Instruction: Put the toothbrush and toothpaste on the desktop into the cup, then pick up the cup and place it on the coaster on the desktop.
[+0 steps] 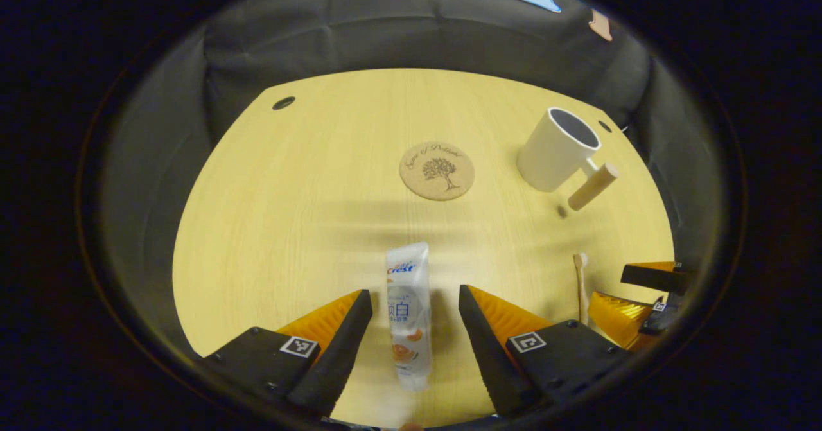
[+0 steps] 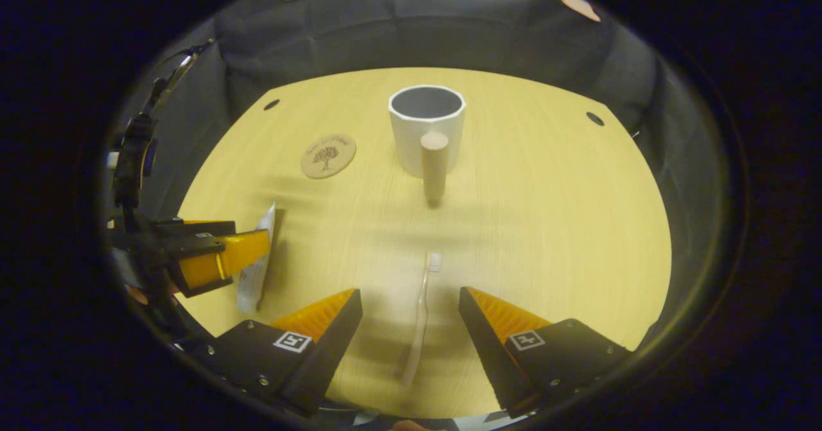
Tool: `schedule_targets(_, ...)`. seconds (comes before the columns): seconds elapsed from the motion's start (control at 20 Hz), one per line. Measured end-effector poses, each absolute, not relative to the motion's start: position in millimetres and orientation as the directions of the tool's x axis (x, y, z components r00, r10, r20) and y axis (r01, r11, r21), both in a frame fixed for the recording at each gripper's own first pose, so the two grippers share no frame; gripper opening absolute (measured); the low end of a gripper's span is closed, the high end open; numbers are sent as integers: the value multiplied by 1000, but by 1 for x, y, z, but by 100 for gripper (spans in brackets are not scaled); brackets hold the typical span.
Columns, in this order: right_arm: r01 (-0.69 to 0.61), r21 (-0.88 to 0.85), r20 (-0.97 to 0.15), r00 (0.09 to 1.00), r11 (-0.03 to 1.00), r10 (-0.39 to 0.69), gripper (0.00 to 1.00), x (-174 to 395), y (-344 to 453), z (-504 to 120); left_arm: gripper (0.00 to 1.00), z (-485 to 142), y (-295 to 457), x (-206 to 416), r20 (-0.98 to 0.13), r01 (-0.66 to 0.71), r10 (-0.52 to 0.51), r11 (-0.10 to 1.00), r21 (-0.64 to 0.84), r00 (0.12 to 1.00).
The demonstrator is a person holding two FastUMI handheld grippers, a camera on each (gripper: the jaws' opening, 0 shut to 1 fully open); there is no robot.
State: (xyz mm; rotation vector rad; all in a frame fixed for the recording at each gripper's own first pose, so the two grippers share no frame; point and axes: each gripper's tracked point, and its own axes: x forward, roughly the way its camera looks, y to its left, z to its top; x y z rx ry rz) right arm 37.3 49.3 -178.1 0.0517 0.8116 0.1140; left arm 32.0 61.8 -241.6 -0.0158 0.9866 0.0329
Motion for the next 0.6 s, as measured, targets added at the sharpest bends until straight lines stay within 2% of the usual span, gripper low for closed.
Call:
schedule_targets(0.4,-25,118,-816,567,993,112,96,33,53,-204,91,-269,68,26,-900,-36,10,999,-6,435)
schedule_targets(0.6,-17,125,-842,526,992,115,86,31,57,-212,93,-276,64,25,-917,-34,-2,999,-17,399)
